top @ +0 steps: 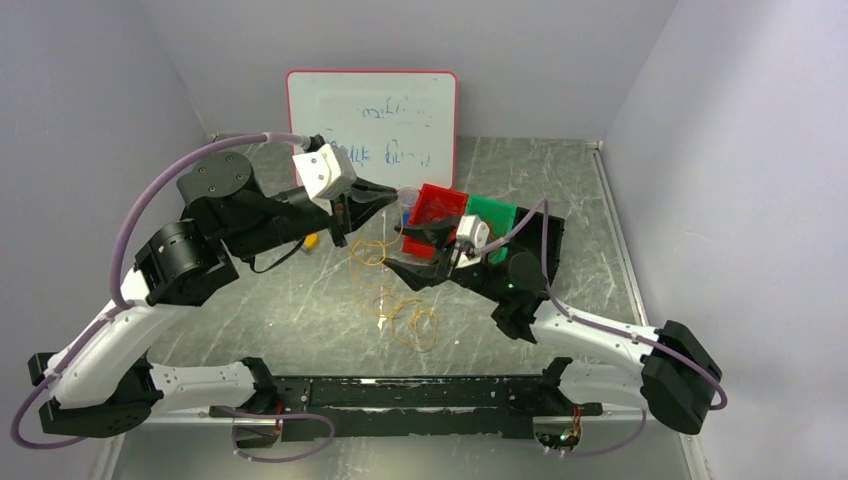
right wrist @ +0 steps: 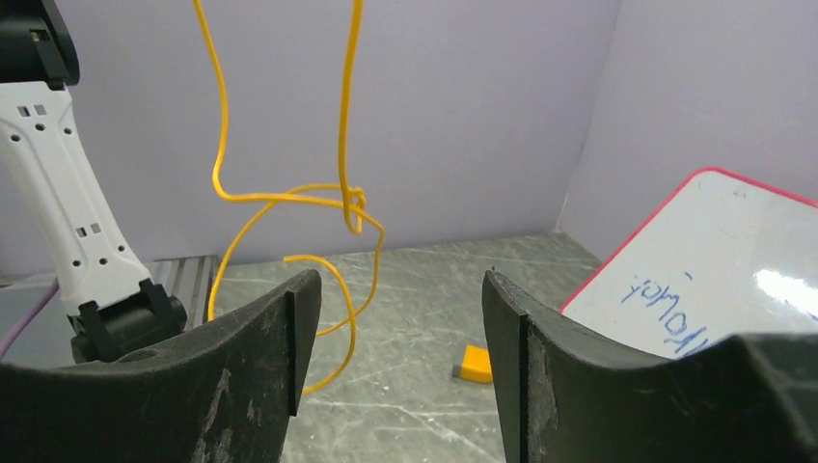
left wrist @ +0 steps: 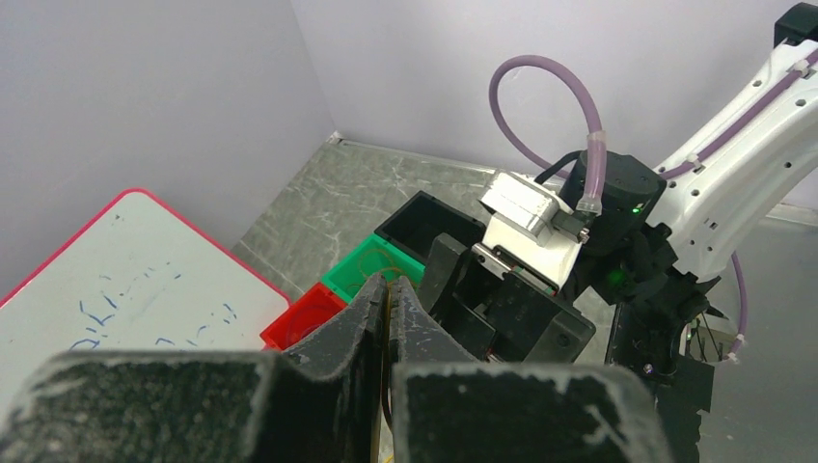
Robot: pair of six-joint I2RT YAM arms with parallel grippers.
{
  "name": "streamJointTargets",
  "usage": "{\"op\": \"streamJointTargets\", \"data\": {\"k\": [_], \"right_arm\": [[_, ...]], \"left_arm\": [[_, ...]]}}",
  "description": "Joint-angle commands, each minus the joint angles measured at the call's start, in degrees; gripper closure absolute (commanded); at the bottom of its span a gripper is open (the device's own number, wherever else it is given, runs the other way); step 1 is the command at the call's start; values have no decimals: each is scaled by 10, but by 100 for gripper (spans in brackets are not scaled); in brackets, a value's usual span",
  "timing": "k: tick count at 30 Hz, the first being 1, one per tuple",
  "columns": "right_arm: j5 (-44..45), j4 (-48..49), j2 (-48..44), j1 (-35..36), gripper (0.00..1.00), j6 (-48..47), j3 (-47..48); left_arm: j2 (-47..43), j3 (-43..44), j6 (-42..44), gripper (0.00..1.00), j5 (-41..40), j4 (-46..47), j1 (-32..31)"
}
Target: Untangle the cables
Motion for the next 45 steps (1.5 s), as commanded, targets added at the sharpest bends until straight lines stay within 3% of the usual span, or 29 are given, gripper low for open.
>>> {"op": "streamJointTargets", "data": {"k": [1, 12, 24, 28, 36, 38, 42, 45], "right_arm": [[-20, 59, 26, 2, 35, -12, 32], [-58, 107, 89, 2, 42, 18, 78], [-59, 114, 94, 1, 81, 40, 78], [-43, 82, 78, 1, 99, 37, 75], [54, -113, 11, 1, 100, 28, 96], [82, -178, -5, 1, 100, 18, 115], [151, -328, -25, 1, 100, -8, 167], [216, -418, -31, -1, 100, -13, 206]], "left_arm": [[5, 3, -8, 93, 27, 23, -1], [8, 2, -10, 93, 35, 29, -1], [-10, -22, -14, 93, 17, 35, -1], [-22, -37, -18, 93, -5, 42, -1], [-59, -72, -33, 93, -59, 54, -1], [-66, -81, -36, 85, -67, 55, -1], [-79, -97, -42, 59, -76, 55, -1], [-88, -110, -47, 45, -82, 57, -1]]}}
